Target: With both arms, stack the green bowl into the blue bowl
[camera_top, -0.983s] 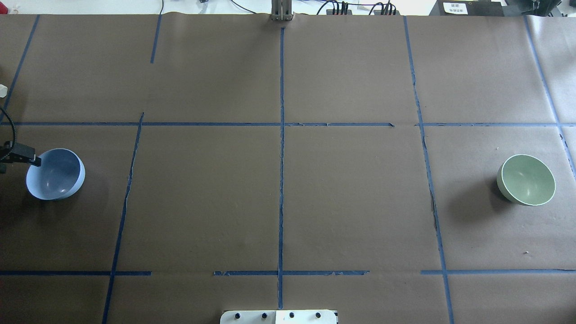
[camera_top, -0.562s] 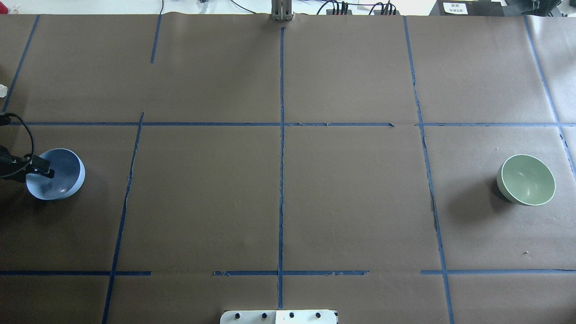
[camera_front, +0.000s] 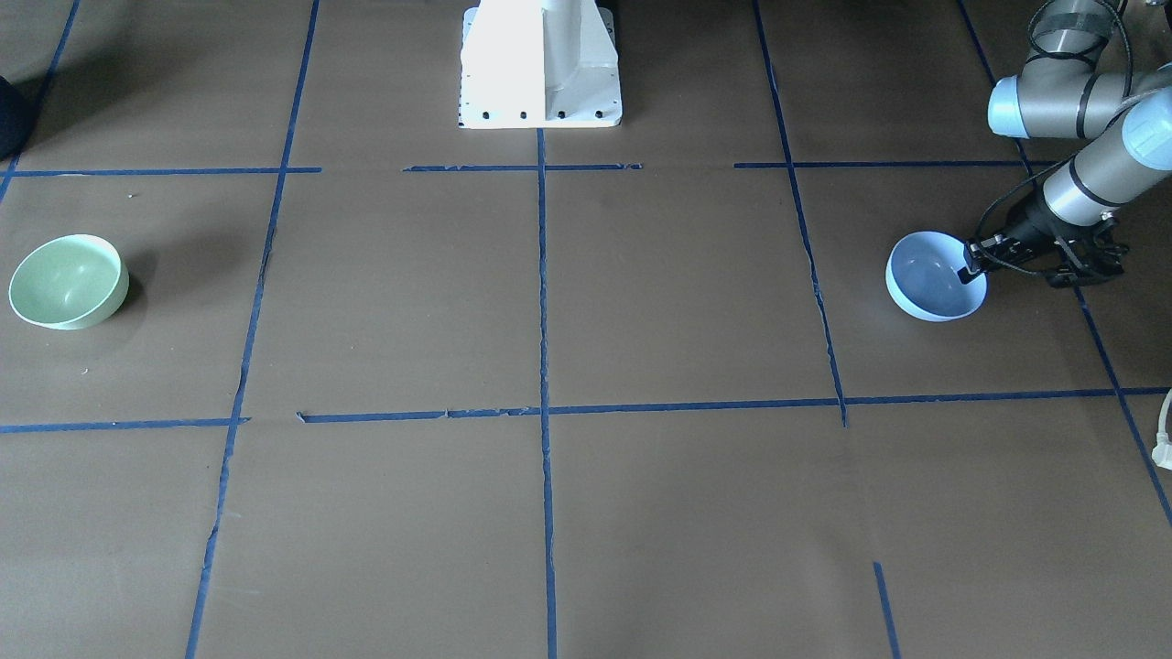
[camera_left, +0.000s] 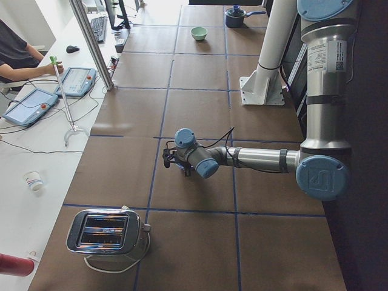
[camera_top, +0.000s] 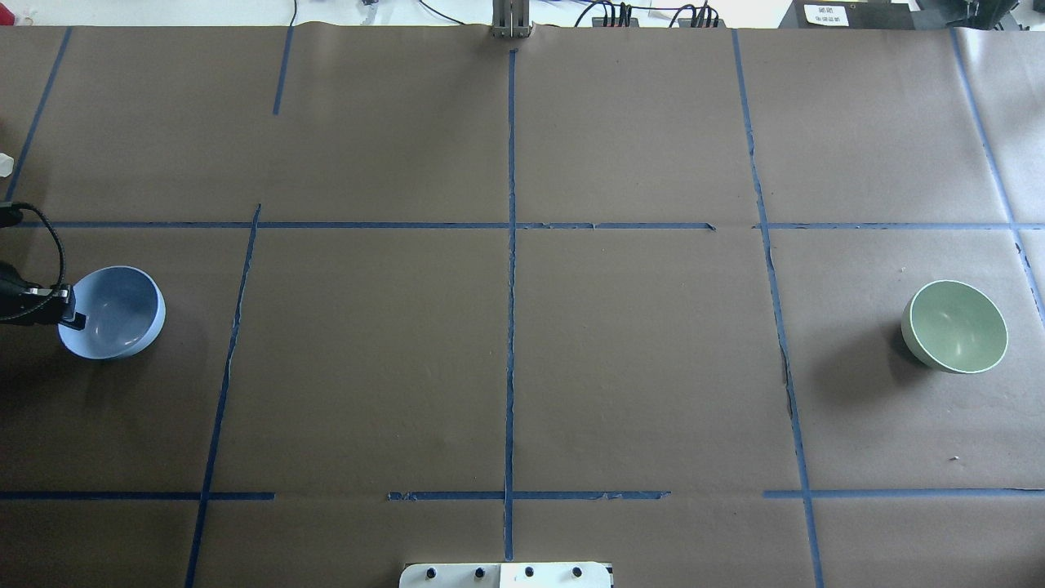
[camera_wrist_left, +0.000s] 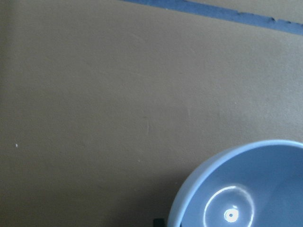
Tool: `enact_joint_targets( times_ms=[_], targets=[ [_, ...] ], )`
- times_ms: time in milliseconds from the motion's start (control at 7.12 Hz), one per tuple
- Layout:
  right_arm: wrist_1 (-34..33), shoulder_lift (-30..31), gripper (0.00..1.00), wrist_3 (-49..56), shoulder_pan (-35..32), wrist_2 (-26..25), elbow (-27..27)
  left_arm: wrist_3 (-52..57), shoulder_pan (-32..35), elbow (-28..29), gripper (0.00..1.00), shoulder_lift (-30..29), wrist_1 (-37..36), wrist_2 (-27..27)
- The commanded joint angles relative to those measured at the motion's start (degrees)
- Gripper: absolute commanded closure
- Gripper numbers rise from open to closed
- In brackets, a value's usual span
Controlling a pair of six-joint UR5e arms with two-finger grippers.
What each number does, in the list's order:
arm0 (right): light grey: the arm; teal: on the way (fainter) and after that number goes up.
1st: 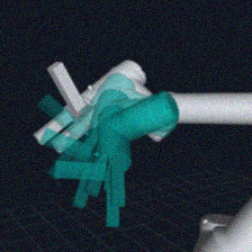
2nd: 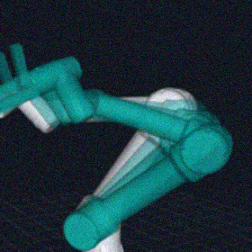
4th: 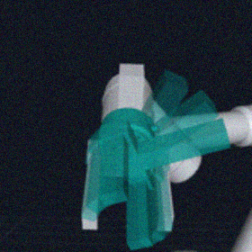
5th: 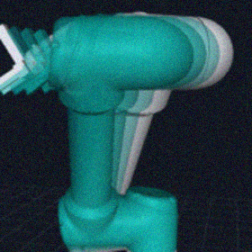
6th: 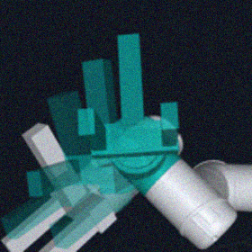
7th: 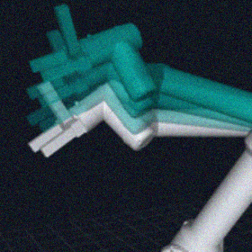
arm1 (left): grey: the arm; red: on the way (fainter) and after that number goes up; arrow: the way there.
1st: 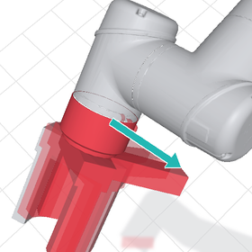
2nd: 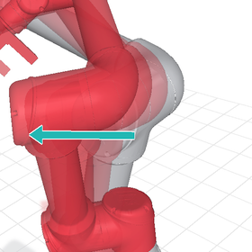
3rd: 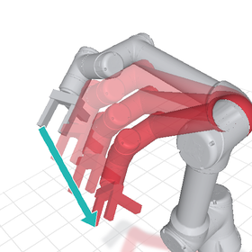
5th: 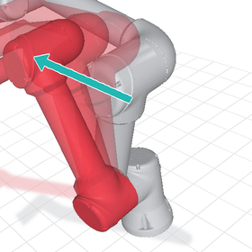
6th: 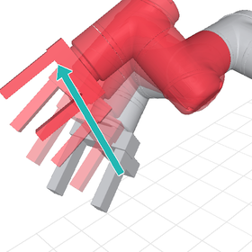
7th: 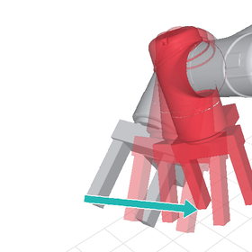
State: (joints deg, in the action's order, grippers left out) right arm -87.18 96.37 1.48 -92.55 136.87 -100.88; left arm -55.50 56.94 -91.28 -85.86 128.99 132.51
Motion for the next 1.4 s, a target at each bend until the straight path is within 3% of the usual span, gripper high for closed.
enact_joint_targets(
  times_ms=[0,140,281,421,702,843,1124,1264],
  targets=[
    [0.26,-0.75,0.00,-0.69,0.00,-0.11,0.16,-0.48,2.03,-7.72,1.00,-4.63,-16.11,4.16],
    [0.26,-0.48,0.00,-2.77,0.00,-0.02,0.24,-1.36,2.04,-11.51,1.00,-9.28,-25.97,4.07],
    [0.35,-0.48,0.00,-6.36,0.00,-0.02,0.24,-7.46,1.43,-12.07,1.00,-15.68,-30.68,3.99],
    [0.35,-0.40,0.00,-6.40,0.00,0.07,0.24,-17.96,-2.84,-10.68,1.00,-22.70,-30.73,3.46],
    [0.35,-0.31,0.00,-6.31,0.00,-0.02,0.33,-35.83,-15.22,-3.86,1.00,-38.08,-30.47,-7.30],
    [0.35,-0.31,0.00,-6.40,0.00,0.07,0.51,-39.04,-17.71,-0.16,1.00,-42.77,-29.94,-9.61],
    [0.35,-0.22,0.00,-6.49,0.00,0.50,0.51,-39.51,-22.72,3.20,1.00,-44.66,-23.30,-15.76],
    [0.35,-0.31,0.00,-6.66,0.00,0.51,0.42,-39.34,-23.79,4.78,1.00,-44.66,-20.56,-16.14]
  ],
)
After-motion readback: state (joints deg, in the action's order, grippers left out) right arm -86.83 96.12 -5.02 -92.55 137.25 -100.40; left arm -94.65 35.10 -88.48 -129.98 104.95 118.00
